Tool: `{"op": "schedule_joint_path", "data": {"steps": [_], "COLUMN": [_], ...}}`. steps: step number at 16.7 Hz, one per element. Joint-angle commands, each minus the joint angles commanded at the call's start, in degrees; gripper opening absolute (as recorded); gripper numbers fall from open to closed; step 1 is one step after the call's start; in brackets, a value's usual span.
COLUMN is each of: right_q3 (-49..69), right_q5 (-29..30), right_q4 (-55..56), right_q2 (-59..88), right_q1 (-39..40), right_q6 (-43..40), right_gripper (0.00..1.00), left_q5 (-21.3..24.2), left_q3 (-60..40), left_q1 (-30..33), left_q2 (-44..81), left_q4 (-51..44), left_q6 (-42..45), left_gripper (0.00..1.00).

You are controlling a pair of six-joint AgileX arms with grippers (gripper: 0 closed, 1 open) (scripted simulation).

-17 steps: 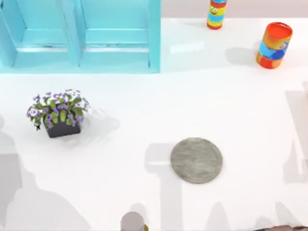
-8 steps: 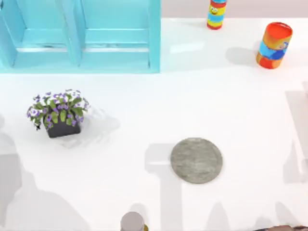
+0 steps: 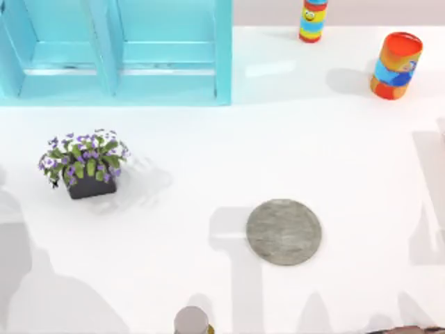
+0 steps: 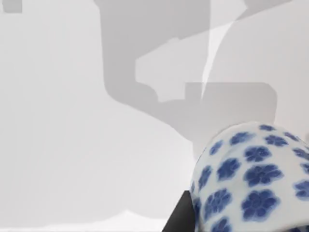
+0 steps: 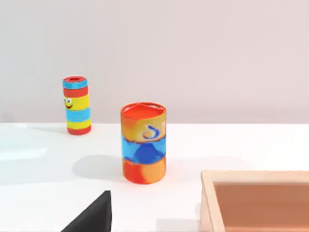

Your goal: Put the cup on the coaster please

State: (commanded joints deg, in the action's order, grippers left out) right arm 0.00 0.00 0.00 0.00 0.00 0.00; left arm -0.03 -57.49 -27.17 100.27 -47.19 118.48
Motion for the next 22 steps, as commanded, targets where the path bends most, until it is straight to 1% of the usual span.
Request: {"op": "schedule_joint_path", "data": {"steps": [8, 10, 12, 14, 17, 19, 22], "right_q3": [0.00, 0.00, 0.00, 0.00, 0.00, 0.00, 0.00], "right_q5": [0.00, 0.00, 0.00, 0.00, 0.00, 0.00, 0.00], "right_q4": [0.00, 0.00, 0.00, 0.00, 0.00, 0.00, 0.00], "right_q2": [0.00, 0.00, 0.00, 0.00, 0.00, 0.00, 0.00], "right_q1": [0.00, 0.00, 0.00, 0.00, 0.00, 0.00, 0.00], "right_q6": [0.00, 0.00, 0.00, 0.00, 0.00, 0.00, 0.00], "right_gripper": [1.00, 1.00, 1.00, 1.00, 1.00, 1.00, 1.00], "left_q5": [0.00, -0.27, -1.07, -2.57, -5.47, -7.20, -8.71], "left_q3": [0.01, -0.75, -2.91, -7.02, -16.47, -24.17, -35.37], "left_q1": [0.10, 1.55, 5.01, 10.67, 22.53, 32.17, 46.95], "left_q2": [-0.11, -0.27, -0.78, -1.31, -1.15, 0.31, 4.76], "left_q4": [-0.02, -0.98, -2.58, -4.16, -6.19, -7.80, -11.70], "left_q6": [0.08, -1.24, -4.43, -9.79, -21.36, -31.65, -50.17], "left_gripper": [0.00, 0.00, 0.00, 0.00, 0.00, 0.00, 0.00]}}
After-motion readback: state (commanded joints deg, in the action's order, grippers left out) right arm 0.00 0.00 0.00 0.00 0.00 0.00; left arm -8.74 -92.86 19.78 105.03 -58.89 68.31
